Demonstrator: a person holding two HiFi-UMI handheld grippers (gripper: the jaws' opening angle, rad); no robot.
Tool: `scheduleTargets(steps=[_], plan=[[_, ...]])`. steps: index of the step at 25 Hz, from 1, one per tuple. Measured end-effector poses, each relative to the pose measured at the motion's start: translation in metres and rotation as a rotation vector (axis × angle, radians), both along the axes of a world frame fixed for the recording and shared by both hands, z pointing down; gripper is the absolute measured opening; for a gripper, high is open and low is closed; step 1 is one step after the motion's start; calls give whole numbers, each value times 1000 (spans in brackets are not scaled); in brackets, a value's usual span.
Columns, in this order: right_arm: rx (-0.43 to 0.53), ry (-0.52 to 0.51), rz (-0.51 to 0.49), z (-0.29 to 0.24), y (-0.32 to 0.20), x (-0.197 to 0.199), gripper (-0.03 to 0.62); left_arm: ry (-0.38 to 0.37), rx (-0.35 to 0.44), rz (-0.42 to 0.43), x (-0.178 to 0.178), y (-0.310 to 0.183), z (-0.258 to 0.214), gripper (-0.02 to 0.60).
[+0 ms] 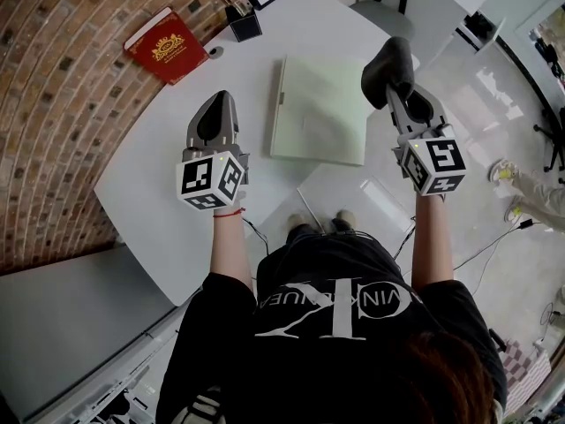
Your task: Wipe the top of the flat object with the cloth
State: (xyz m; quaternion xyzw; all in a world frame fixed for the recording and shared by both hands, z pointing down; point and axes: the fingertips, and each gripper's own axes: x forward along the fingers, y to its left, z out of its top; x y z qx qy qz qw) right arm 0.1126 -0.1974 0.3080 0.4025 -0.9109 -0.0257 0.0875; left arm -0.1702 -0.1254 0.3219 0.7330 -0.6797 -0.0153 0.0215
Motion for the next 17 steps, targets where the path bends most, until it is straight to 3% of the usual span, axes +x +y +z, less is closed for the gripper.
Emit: scheduleTargets(steps=[17], plan=[[2, 4, -21, 3, -2, -9, 51, 9, -21, -22, -9, 1, 8, 11]])
